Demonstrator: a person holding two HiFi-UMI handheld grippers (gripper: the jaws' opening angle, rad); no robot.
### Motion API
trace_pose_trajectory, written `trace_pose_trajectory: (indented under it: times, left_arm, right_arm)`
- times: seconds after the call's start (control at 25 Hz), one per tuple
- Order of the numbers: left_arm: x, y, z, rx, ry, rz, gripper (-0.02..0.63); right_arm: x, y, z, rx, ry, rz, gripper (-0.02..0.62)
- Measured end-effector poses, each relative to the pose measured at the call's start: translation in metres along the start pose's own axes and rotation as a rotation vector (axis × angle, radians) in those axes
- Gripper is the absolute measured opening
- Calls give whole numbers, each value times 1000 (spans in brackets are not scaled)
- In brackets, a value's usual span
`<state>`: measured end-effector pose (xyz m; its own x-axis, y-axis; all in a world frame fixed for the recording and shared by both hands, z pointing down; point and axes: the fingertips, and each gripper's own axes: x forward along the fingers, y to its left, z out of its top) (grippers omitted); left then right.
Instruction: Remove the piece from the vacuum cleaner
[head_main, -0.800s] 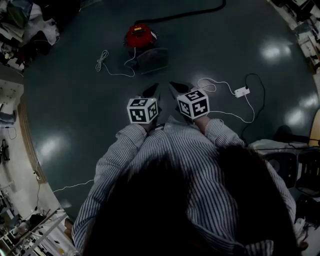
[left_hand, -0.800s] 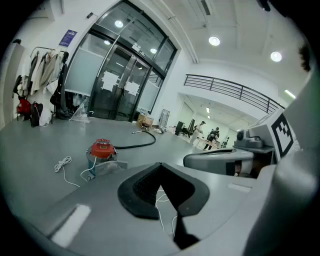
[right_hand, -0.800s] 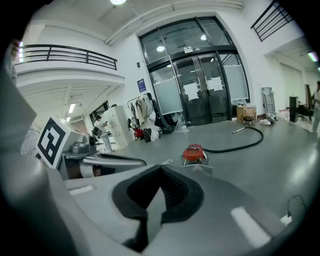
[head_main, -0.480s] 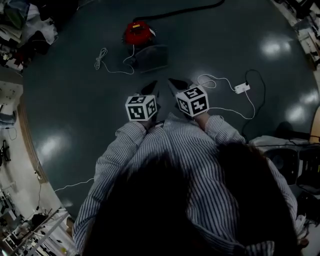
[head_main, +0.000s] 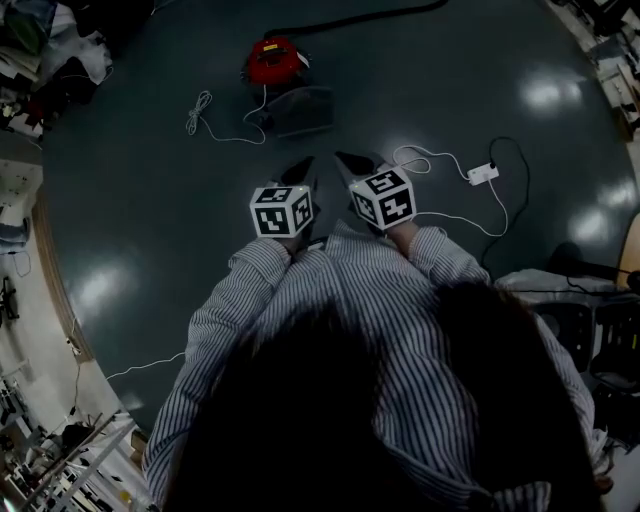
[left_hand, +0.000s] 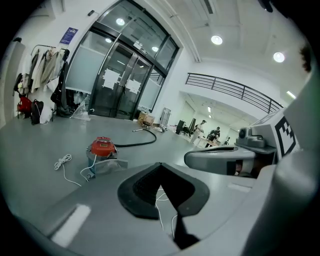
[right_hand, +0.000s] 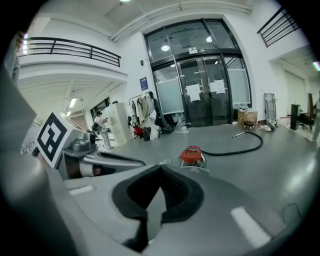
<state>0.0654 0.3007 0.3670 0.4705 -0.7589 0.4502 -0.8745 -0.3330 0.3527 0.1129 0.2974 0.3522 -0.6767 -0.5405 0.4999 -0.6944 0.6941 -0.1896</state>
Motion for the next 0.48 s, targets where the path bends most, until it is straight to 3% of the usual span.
trace_pose_trajectory:
  times: [0.48]
  left_arm:
    - [22,3,0,-72,21,26,6]
  right_arm:
    - [5,-22,3,19,17,14,2]
